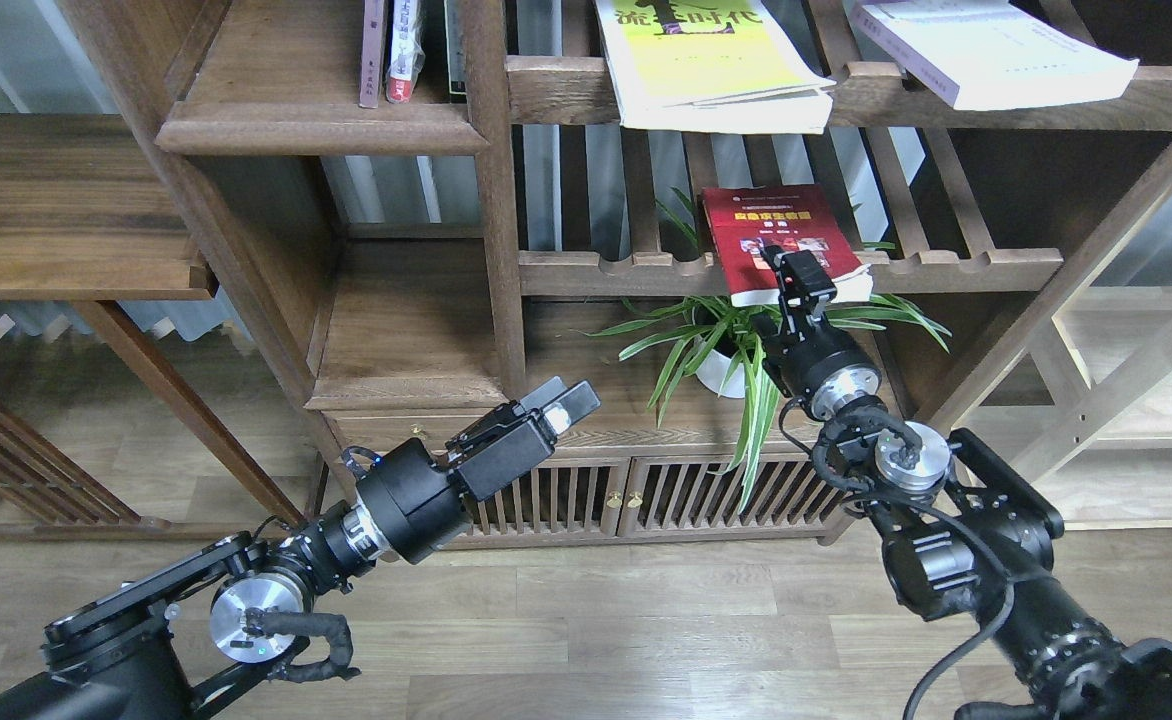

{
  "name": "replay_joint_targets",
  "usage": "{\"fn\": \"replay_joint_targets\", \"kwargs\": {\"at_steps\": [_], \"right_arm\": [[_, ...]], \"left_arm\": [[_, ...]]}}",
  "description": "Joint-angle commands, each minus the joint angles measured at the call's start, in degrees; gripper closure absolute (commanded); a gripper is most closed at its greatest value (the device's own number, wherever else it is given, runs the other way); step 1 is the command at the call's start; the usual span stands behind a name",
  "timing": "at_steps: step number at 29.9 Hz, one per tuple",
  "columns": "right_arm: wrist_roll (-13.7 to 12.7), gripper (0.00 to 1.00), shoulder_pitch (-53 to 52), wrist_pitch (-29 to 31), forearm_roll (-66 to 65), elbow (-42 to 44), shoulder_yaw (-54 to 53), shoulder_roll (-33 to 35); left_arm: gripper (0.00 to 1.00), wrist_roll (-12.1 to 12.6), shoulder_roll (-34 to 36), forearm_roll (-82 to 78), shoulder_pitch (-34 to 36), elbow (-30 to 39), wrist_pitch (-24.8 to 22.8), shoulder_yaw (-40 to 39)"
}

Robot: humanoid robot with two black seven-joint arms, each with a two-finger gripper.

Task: Organize books on shelf
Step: 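Reach the right gripper up and pinch the bottom edge of the red book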

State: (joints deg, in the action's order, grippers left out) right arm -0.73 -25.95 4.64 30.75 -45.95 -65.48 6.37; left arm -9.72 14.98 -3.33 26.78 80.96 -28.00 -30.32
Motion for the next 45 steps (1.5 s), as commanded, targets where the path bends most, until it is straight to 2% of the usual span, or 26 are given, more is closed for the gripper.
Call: {"fn": "replay_joint_targets", "kwargs": {"at_steps": [1, 12, 15, 18, 19, 33, 36, 41, 45], "right_arm": [[-0.1, 0.03, -1.7, -0.4, 0.0, 2.5, -0.1, -0.6], [0.4, 0.1, -3.4, -0.4, -0.1, 5.8, -0.2, -1.2], [0.5, 0.2, -3.9, -0.5, -0.1, 7.1, -1.0, -1.3], [0.5, 0.39, -3.9, -0.4, -0.1, 7.4, -4.6, -3.0], [0.5, 0.41, -3.9, -0.4, -0.2, 7.5, -5.5, -3.7], [0.6, 0.42, -6.0, -0.5, -0.4, 9.8, -6.4, -4.1], [0.6, 0.49, -6.0, -0.4, -0.5, 9.8, -6.4, -3.8], [0.6, 0.68, -6.0, -0.3, -0.4, 9.8, -6.6, -3.8], [0.6, 0.73, -6.0, -0.2, -0.4, 9.8, -6.6, -3.8]], "left_arm": [[0.01, 0.0, 0.0, -0.1, -0.5, 0.0, 0.0, 0.0], [0.01, 0.0, 0.0, -0.1, -0.5, -0.4, 0.0, 0.3], [0.01, 0.0, 0.0, 0.0, -0.5, -0.5, 0.0, 0.3], [0.01, -0.1, 0.0, 0.0, -0.5, -0.6, 0.0, 0.3], [0.01, -0.2, 0.0, 0.0, -0.5, -0.6, 0.0, 0.3], [0.01, -0.6, 0.0, 0.0, -0.6, -1.2, 0.0, 0.3], [0.01, -0.6, 0.0, 0.0, -0.6, -1.2, 0.0, 0.3], [0.01, -0.7, 0.0, 0.0, -0.6, -1.2, 0.0, 0.3], [0.01, -0.8, 0.0, 0.0, -0.6, -1.2, 0.0, 0.3]]}}
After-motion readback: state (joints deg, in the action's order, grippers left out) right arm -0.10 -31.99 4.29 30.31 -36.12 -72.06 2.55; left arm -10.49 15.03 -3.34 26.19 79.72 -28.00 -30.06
